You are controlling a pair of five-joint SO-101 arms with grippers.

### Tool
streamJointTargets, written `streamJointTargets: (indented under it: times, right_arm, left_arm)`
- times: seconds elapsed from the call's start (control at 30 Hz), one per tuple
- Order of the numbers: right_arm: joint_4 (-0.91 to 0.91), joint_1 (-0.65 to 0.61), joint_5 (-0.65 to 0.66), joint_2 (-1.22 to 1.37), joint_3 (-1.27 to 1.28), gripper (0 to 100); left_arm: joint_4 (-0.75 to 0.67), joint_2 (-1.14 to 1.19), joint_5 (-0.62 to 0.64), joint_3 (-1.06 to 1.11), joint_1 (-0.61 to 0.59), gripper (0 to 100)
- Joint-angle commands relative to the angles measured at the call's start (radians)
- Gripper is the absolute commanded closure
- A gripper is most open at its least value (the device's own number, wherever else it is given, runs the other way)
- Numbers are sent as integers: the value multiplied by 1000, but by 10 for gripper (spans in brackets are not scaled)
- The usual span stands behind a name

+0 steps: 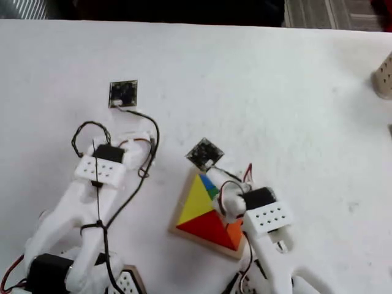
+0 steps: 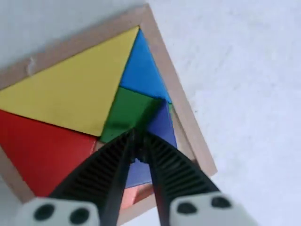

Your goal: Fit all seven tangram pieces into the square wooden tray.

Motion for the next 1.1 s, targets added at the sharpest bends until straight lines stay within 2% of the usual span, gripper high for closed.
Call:
streamJointTargets:
  times: [0.0,0.17,0.33,0.7,0.93,1.07]
  right_arm:
    - [-2,101,61,8,3,981]
    - [-2,205,120,7,2,981]
    - [10,206,115,-1,-20,981]
    - [272,217,110,-1,-235,981]
    - [271,219,-3,-42,-230,981]
    - [199,282,-98,-240,-152,981]
  left_arm:
    - [-26,-31,-9,-9,-7,976]
    - [-26,-31,-9,-9,-5,976]
    - [-26,-31,-9,-9,-4,976]
    - [-28,-39,-14,-9,-8,976]
    - [-18,-42,-15,-8,-25,976]
    - [-20,-44,-44,-8,-70,977]
